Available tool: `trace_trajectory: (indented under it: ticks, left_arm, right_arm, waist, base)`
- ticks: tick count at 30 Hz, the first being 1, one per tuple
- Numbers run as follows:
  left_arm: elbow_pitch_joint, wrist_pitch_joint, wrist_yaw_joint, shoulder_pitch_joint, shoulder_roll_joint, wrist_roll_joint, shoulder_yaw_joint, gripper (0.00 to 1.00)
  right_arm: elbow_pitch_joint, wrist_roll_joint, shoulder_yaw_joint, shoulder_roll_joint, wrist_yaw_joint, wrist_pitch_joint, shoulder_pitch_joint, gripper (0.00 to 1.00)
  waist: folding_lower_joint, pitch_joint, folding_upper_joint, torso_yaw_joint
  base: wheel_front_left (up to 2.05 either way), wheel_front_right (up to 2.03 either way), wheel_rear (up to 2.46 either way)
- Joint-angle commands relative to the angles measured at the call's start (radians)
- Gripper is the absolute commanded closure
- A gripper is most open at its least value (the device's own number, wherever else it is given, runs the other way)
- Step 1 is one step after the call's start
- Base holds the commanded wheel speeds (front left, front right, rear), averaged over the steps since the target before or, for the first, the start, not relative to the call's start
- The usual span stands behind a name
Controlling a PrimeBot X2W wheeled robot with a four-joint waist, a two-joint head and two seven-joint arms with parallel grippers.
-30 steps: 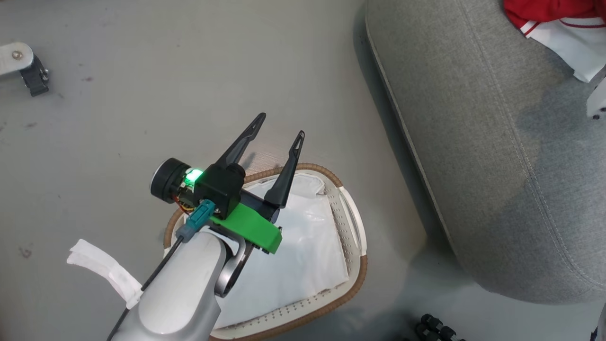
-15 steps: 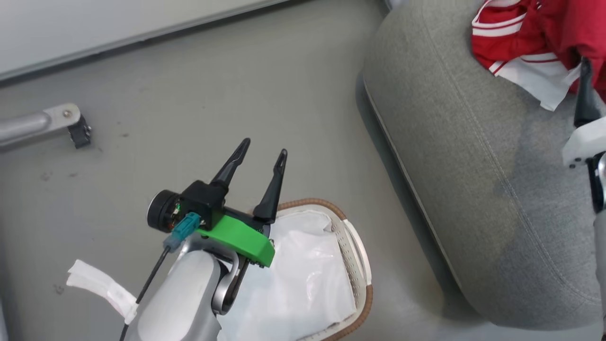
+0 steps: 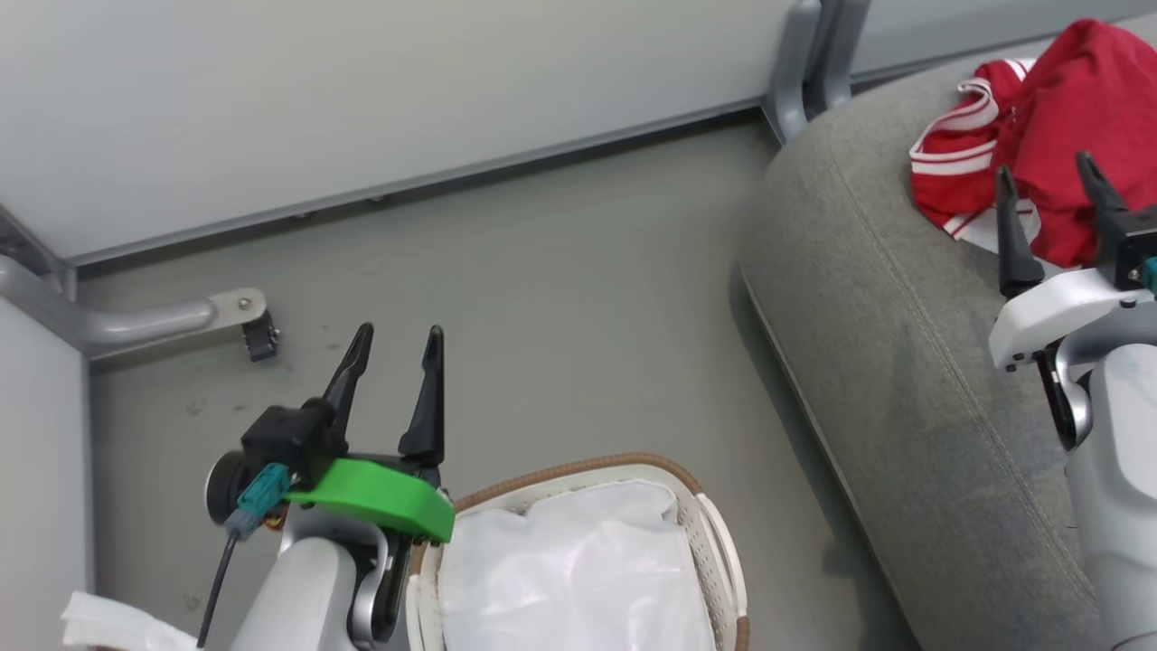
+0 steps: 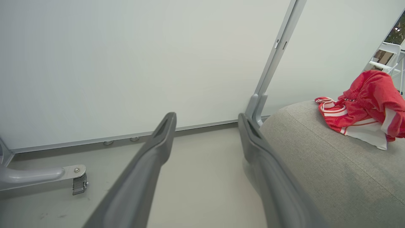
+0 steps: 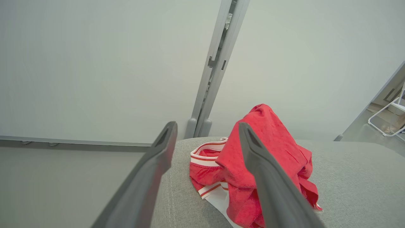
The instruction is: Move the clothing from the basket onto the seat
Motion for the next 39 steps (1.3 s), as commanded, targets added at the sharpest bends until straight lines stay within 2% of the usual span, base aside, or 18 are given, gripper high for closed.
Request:
trace_trajectory:
  ticks: [1,13,17,25,39]
  left_arm:
    - [0.000,0.000,-0.003,0.029,-0.004,0.005,0.017,0.00]
    - [-0.027,0.000,0.006,0.166,-0.017,0.025,0.155,0.00]
    - [-0.037,0.000,0.009,0.200,-0.020,0.026,0.175,0.00]
    - [-0.040,0.000,0.024,0.266,-0.024,0.007,0.190,0.00]
    - [-0.066,0.000,0.055,0.356,-0.024,-0.019,0.173,0.00]
  right_arm:
    - [-0.003,0.012,0.007,0.008,-0.001,0.000,0.024,0.00]
    - [-0.041,0.065,0.062,0.135,-0.001,0.000,0.130,0.00]
    - [-0.064,0.080,0.091,0.158,-0.001,0.000,0.191,0.00]
    - [-0.127,0.189,0.156,0.164,-0.001,0.000,0.329,0.00]
    - [-0.218,0.214,0.147,0.165,-0.001,0.000,0.509,0.00]
  waist:
    - [0.0001,-0.064,0.0000,0.059]
    - [0.0001,-0.126,0.0000,0.149]
    - [0.0001,-0.136,0.0000,0.172]
    - [0.0001,-0.160,0.0000,0.192]
    - [0.0001,-0.192,0.0000,0.177]
  base:
    - [0.00,0.00,0.00]
    - [0.00,0.00,0.00]
    - [0.00,0.00,0.00]
    - [0.00,0.00,0.00]
    - [0.00,0.00,0.00]
